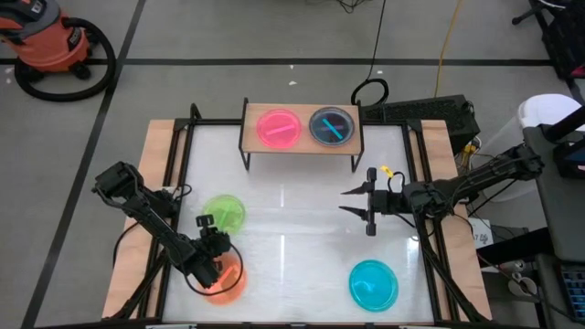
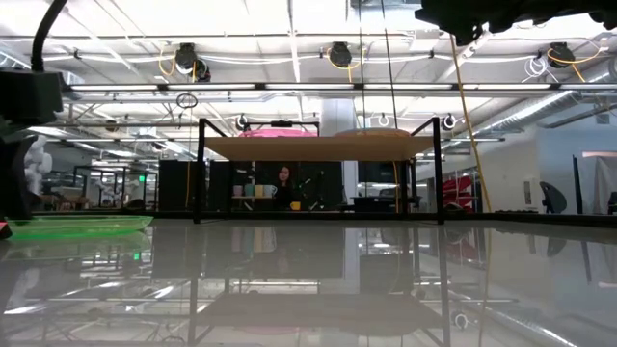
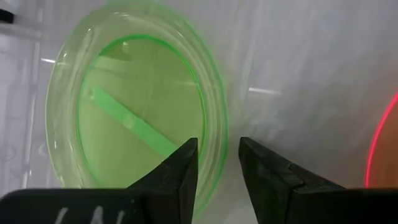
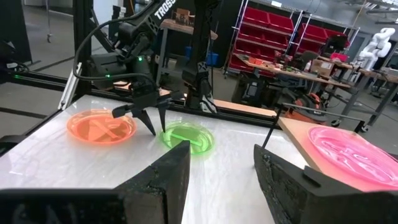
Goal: Place and stack plates onto a shelf
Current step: Stack the green plate on top of the pink plate on the shelf
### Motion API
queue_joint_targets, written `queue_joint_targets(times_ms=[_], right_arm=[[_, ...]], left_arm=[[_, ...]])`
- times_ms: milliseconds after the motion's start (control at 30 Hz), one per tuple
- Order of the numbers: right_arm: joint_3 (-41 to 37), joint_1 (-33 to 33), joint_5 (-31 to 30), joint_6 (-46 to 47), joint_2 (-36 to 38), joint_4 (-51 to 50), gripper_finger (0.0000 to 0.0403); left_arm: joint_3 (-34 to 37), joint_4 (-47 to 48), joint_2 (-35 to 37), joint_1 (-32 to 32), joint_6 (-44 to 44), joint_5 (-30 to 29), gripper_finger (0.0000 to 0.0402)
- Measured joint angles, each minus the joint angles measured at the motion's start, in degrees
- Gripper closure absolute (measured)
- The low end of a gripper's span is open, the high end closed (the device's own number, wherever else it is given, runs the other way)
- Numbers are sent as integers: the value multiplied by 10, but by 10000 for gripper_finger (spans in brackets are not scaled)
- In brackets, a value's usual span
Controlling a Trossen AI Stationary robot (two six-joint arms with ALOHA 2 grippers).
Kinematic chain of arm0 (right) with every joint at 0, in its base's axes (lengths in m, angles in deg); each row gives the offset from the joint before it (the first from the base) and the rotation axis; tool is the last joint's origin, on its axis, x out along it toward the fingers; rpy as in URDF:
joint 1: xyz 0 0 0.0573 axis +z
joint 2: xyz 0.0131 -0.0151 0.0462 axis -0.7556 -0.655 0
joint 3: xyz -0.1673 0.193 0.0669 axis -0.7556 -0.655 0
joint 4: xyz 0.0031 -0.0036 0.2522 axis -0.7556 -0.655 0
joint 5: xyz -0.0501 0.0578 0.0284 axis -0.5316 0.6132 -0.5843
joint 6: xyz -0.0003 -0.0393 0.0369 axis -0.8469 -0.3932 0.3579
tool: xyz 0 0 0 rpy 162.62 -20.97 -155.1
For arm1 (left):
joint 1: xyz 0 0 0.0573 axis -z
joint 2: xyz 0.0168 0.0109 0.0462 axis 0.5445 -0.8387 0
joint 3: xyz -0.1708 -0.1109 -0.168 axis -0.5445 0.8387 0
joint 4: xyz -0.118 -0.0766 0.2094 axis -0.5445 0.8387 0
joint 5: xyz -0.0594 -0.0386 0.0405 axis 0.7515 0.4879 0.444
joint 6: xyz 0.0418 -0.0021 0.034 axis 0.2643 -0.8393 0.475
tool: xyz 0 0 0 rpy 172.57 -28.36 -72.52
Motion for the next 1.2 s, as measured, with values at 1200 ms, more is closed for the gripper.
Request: queue_joint_targets(times_ms=[1200], right_arm=[[0, 0, 2, 9, 0, 18, 243]], left_arm=[[-357, 252, 13, -163, 450, -259, 401]])
